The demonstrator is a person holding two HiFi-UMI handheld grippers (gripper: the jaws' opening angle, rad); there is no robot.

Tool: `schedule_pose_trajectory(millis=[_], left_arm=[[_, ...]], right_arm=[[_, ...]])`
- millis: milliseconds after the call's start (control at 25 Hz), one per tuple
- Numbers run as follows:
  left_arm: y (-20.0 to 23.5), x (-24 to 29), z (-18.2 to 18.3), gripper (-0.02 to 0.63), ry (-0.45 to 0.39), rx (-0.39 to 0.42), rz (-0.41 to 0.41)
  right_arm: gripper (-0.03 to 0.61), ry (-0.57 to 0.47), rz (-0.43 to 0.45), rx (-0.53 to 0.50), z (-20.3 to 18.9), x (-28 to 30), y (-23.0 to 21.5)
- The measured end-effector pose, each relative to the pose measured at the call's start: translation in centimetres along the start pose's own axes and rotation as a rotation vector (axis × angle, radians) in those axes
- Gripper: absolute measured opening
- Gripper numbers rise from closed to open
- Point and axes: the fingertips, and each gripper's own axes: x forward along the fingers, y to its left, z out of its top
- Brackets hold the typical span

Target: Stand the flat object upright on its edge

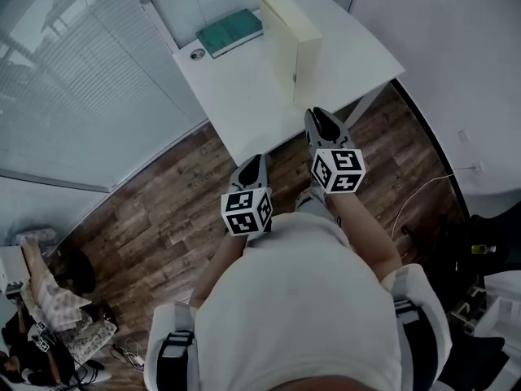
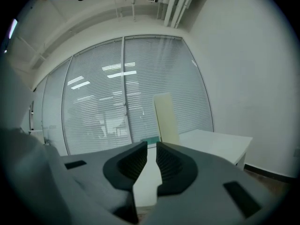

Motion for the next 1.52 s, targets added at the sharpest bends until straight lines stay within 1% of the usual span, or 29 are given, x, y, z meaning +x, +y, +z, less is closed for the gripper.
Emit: schedule_pose_trajectory(millis=[280,680,1080,1240,1520], left_arm=[[-0.3,-0.2,0.1,0.020,-0.007,0.004,-0.005],[-0.1,-0.4,0.3,0.020,-0.021,0.000,0.003],[0.0,-0.8,0.3,0.020,-0.029,-0.001,0.019],[-0.1,-1.0,0.3,0.020,-0.029,0.000,0.022],[-0.1,-1.0,0.0,0.020,-0.024,-0.002,0.024]], right_arm=[[0.041,0.038,0.024,-0.015,-1.6,-2.8,1.0],[0.018,0.051,0.054,0.016,-2.7,-5.3,1.8],[0.018,0.050,0.098,0.023,-2.7,-6.0,2.7],[0.018,0.054,0.092,0.007,-2.6,-6.1,2.6],[0.018,0.052,0.091,0.012,-2.8,-6.2,2.4]])
